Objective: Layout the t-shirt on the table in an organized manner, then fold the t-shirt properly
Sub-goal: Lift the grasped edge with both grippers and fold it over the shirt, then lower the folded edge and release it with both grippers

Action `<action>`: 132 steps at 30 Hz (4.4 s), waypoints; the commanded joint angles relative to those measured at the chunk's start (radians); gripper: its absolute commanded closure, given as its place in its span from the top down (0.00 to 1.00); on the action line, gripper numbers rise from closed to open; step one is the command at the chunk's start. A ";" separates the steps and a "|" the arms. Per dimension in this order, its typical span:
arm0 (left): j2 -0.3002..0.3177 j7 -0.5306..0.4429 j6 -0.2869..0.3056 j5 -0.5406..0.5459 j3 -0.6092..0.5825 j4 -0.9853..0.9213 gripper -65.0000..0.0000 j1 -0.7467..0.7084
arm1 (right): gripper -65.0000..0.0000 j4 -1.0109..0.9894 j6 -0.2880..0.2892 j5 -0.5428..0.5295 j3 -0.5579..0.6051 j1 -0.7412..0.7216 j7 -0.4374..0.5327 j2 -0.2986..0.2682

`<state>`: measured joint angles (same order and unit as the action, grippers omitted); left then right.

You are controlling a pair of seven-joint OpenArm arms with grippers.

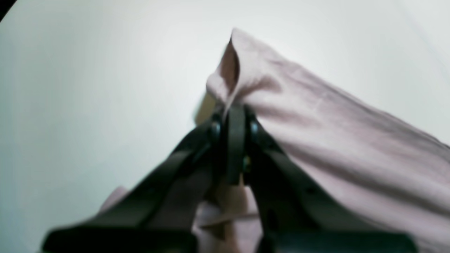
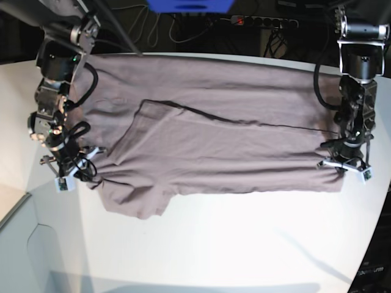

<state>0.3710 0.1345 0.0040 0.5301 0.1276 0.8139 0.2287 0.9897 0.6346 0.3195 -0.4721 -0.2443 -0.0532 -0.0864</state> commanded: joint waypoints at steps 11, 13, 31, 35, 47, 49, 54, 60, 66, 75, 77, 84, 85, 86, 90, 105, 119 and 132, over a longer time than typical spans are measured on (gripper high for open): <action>0.016 -0.022 -0.006 0.005 0.007 0.220 0.00 -0.071 | 0.00 0.318 0.058 -0.016 -0.001 0.145 0.029 0.110; 0.016 -0.022 -0.006 0.005 0.008 0.223 0.00 -0.078 | 0.00 0.358 0.058 -0.029 -0.001 0.167 0.029 0.119; 0.000 -0.022 0.001 0.005 0.128 0.330 0.00 -0.167 | 0.00 0.544 0.058 -0.236 -0.027 0.356 0.029 0.116; -0.002 -0.023 0.001 0.006 0.151 0.356 0.00 -0.203 | 0.00 0.545 0.058 -0.263 -0.033 0.395 0.031 0.107; -0.065 -0.023 0.003 0.006 0.277 0.428 0.00 -0.325 | 0.00 0.536 0.058 -0.305 -0.072 0.478 0.031 0.087; -0.068 -0.023 0.003 0.006 0.277 0.425 0.00 -0.348 | 0.00 0.535 0.060 -0.305 -0.072 0.486 0.031 0.087; -0.106 -0.023 0.003 0.006 0.277 0.421 0.00 -0.381 | 0.00 0.533 0.060 -0.302 -0.069 0.512 0.031 0.087; -0.108 -0.022 0.003 0.006 0.277 0.419 0.00 -0.415 | 0.00 0.492 0.061 -0.302 -0.067 0.534 0.029 0.073; -0.108 -0.020 0.000 0.006 0.277 0.424 0.03 -0.441 | 0.06 0.495 0.064 -0.299 -0.067 0.557 0.025 0.073; -0.108 -0.022 -0.002 0.006 0.278 0.539 0.45 -0.506 | 0.35 0.541 0.064 -0.300 -0.076 0.578 0.028 0.075; -0.108 -0.023 -0.005 0.006 0.280 0.608 0.45 -0.526 | 0.36 0.585 0.064 -0.303 -0.076 0.595 0.028 0.078; -0.129 -0.020 -0.005 0.000 0.396 0.692 0.45 -0.478 | 0.36 0.694 0.064 -0.303 -0.072 0.603 0.025 0.109; -0.128 -0.016 -0.005 -0.006 0.409 0.681 0.45 -0.455 | 0.36 0.697 0.064 -0.303 -0.069 0.603 0.025 0.109; -0.128 0.009 -0.005 -0.006 0.412 0.657 0.45 -0.427 | 0.36 0.702 0.064 -0.302 -0.069 0.596 0.023 0.109; -0.086 0.190 -0.002 -0.008 0.427 0.528 0.45 -0.272 | 0.36 0.703 0.064 -0.300 -0.069 0.563 0.022 0.109; -0.046 0.472 0.001 -0.206 0.416 0.216 0.45 -0.025 | 0.36 0.754 0.064 -0.299 -0.067 0.452 -0.257 0.104; -0.045 0.469 0.001 -0.247 0.246 0.120 0.45 0.042 | 0.36 0.753 0.064 -0.299 -0.066 0.451 -0.257 0.103; -0.034 0.460 0.001 -0.245 0.243 0.072 0.34 0.042 | 0.36 0.754 0.064 -0.299 -0.066 0.400 -0.257 0.103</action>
<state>0.3183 0.6098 0.0036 0.2832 0.3649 0.8711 0.2470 1.7233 0.6830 0.0387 -0.5373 0.1719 -0.3420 0.0246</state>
